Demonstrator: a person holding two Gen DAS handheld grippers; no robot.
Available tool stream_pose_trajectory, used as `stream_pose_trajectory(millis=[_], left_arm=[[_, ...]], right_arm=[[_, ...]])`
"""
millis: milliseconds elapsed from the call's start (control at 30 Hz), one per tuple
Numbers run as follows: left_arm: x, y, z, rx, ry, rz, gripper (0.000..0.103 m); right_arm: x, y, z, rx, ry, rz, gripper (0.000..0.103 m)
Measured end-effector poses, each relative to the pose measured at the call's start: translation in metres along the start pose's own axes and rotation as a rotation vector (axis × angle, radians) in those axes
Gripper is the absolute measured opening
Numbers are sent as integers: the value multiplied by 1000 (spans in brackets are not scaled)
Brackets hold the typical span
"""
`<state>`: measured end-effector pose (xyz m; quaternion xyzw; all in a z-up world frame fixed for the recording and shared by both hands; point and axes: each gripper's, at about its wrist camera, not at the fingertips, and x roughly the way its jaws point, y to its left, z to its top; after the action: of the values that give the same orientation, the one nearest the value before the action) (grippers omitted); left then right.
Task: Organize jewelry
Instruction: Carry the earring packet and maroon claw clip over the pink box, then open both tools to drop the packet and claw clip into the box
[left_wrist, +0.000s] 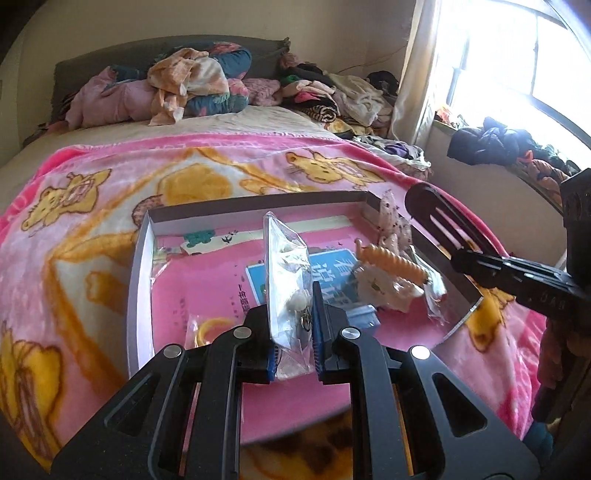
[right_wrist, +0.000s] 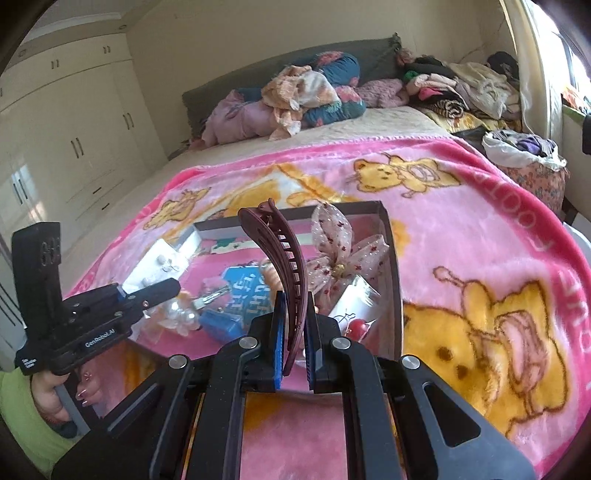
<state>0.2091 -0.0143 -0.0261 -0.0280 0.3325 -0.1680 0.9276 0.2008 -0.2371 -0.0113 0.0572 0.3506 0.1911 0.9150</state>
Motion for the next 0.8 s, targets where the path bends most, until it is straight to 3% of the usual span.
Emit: stream_pose_trajectory(millis=[400,700,800], left_arm=[[20,-2,1,1,19,22,8],[24,-3,-2,4,27,34,8],[23,-2,-3,4,28,33,8]], right_arm=[[32,-16,-5,31,79,-63,9],[38,-13,-9,25,85,-47,10],[36,-11,-9,23,85,-49,18]])
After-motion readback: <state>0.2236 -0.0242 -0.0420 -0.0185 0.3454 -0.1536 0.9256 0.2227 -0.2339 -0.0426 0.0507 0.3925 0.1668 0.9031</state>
